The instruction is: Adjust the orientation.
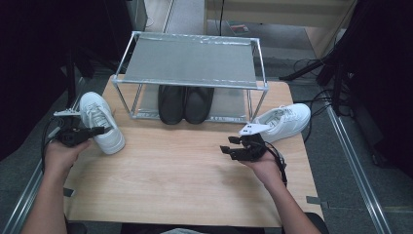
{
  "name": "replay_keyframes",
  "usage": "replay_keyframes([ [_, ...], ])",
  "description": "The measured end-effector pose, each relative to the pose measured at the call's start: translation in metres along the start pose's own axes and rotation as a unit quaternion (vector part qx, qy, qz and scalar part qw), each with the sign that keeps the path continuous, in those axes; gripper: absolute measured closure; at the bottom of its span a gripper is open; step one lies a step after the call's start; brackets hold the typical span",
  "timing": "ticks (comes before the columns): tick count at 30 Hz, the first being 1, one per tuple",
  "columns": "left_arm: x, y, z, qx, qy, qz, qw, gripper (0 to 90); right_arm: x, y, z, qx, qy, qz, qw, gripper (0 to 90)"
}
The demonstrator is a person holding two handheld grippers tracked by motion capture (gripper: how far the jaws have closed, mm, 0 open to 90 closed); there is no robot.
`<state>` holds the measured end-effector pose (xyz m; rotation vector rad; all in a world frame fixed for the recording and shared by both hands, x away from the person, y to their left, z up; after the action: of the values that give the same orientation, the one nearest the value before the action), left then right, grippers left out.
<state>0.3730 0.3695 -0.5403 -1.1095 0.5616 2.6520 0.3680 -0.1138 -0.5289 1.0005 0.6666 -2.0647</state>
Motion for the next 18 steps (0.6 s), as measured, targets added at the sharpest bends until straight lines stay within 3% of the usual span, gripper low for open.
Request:
replay_keyframes([
  [4,0.004,-0.003,0.005,-0.005,0.004,0.009,0.9999,87.8,-0.002,-0.001,-0.004,-0.004,-0.002,0.003,1.0,48.5],
  [8,0.001,0.0,0.011,0.006,0.011,0.021,0.9997,83.6,-0.003,-0.002,-0.006,-0.006,-0.004,0.006,1.0,48.5],
  [12,-0.012,0.003,0.025,-0.003,0.043,0.02,0.9989,79.7,-0.003,-0.002,-0.006,-0.006,-0.006,0.006,0.9999,48.5],
  [15,-0.019,0.005,0.033,-0.013,0.054,0.019,0.9983,74.1,-0.003,-0.001,-0.006,-0.005,-0.005,0.004,1.0,48.5],
  [17,-0.022,0.003,0.036,-0.028,0.05,0.019,0.9982,65.7,-0.002,-0.001,-0.006,-0.005,-0.007,0.004,1.0,48.5],
  [18,-0.022,0.002,0.037,-0.025,0.052,0.023,0.998,63.7,-0.002,-0.002,-0.005,-0.004,-0.008,0.004,0.9999,48.5],
])
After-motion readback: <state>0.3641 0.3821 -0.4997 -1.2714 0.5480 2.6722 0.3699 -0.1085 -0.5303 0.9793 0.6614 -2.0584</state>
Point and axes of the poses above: each handheld gripper's, and its own axes: z roughly backward along the jaws, x roughly out of its underside, y roughly to its right, the point moved 7 cm from there along -z, roughly forward along the jaws, and after that the axes turned 3 degrees about y, right-handed, at the moved point
